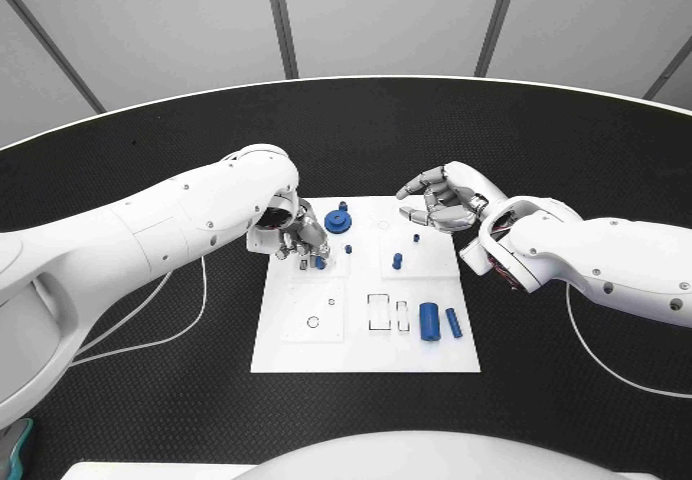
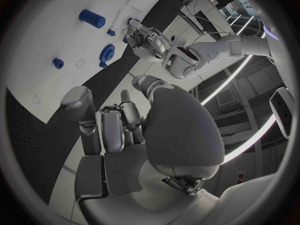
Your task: Assemble the parts on the task board
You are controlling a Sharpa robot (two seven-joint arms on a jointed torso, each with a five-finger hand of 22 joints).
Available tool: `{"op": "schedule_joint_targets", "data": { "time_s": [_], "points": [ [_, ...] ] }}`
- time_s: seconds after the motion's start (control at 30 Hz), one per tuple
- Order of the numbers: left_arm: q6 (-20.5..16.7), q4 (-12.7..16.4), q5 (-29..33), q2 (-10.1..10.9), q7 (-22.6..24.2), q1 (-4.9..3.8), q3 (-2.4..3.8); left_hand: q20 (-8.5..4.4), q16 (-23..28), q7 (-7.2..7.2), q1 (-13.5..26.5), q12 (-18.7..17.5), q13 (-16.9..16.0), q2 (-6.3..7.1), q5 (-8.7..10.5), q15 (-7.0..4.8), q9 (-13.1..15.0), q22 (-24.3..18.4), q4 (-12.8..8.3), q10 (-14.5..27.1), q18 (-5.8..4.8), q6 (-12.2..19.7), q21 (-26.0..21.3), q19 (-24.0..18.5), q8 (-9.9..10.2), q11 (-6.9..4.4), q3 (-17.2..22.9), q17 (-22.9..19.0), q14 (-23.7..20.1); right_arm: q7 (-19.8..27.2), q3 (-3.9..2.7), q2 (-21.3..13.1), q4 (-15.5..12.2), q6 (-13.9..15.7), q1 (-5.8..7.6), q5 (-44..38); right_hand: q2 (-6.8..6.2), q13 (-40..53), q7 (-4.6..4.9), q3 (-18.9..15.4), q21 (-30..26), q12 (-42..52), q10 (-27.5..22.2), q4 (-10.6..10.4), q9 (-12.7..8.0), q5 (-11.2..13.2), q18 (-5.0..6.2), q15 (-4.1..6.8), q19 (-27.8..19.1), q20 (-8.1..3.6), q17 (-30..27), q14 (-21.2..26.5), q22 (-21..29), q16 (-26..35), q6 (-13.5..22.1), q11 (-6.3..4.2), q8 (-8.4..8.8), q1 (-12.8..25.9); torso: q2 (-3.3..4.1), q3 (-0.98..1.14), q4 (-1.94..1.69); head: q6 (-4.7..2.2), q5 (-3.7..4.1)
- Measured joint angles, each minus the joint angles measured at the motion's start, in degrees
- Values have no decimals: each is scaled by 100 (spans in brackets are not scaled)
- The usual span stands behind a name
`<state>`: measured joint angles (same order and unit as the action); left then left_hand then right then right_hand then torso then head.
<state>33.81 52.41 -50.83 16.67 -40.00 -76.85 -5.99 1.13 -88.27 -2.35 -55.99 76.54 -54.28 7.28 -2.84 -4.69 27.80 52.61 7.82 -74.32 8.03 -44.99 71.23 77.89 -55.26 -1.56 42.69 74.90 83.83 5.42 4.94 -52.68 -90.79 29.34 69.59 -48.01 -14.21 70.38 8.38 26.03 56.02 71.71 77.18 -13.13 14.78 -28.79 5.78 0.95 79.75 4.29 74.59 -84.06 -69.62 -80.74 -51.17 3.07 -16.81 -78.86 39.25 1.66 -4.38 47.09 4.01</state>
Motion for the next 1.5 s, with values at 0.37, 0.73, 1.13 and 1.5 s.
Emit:
{"op": "schedule_joint_targets", "data": {
  "time_s": [0.37, 0.73, 1.13, 1.5],
  "points": [
    [4, -26, 0, -9, 0, 0, 0, 0, 0, -18, 71, 0, 15, 71, 0, 0, 19, -9, 147, 0, 0, -21, 0, 0, 23, 0, -179, 0, 0, 18, 0, 3, 4, 19, 0, 0, -29, -33, 0, 0, -45, -27, 0, 0, -5, 0, 0, 0, 0, 0, -28, 0, 26, 34, 0, 0, 0, 92, 1, -1, 0, 8, 1],
    [11, -63, -1, -28, 0, 0, 0, 0, 0, -20, 107, 0, 15, 106, 0, 0, 32, -7, 250, 0, 0, -21, 0, 0, 45, 0, -282, 0, 0, 22, 0, 8, 6, 21, 0, 0, -29, -32, 0, 0, -45, -27, 0, 0, -5, 0, 0, 0, 0, 0, -27, 0, 26, 34, 0, 0, 0, 91, 2, -1, 1, 5, -2],
    [78, -89, -1, -38, 0, 0, 0, 0, 0, -19, 107, 0, 22, 106, 0, 0, 38, -7, 271, 0, 0, -20, 0, 0, 46, 0, -335, 0, 0, 20, 0, 4, 6, 20, 0, 0, -29, -38, 0, 0, -45, -27, 0, 0, -5, 0, 0, 0, 0, 0, -27, 0, 32, 34, 0, 0, 0, 91, 2, -1, 1, 9, 4],
    [159, -90, -3, -20, 0, 1, 0, 1, 0, -32, 124, 0, 31, 123, 0, 0, 53, 11, 295, 0, -56, -32, 0, -1, 61, 1, -359, 0, 0, 17, 0, 0, 4, 20, 0, 0, -29, -38, 0, 0, -45, -27, 0, 0, -9, 0, 0, 0, 0, 0, -27, 0, 32, 34, 0, 0, 0, 91, 1, -2, -2, 18, 10]
  ]
}}
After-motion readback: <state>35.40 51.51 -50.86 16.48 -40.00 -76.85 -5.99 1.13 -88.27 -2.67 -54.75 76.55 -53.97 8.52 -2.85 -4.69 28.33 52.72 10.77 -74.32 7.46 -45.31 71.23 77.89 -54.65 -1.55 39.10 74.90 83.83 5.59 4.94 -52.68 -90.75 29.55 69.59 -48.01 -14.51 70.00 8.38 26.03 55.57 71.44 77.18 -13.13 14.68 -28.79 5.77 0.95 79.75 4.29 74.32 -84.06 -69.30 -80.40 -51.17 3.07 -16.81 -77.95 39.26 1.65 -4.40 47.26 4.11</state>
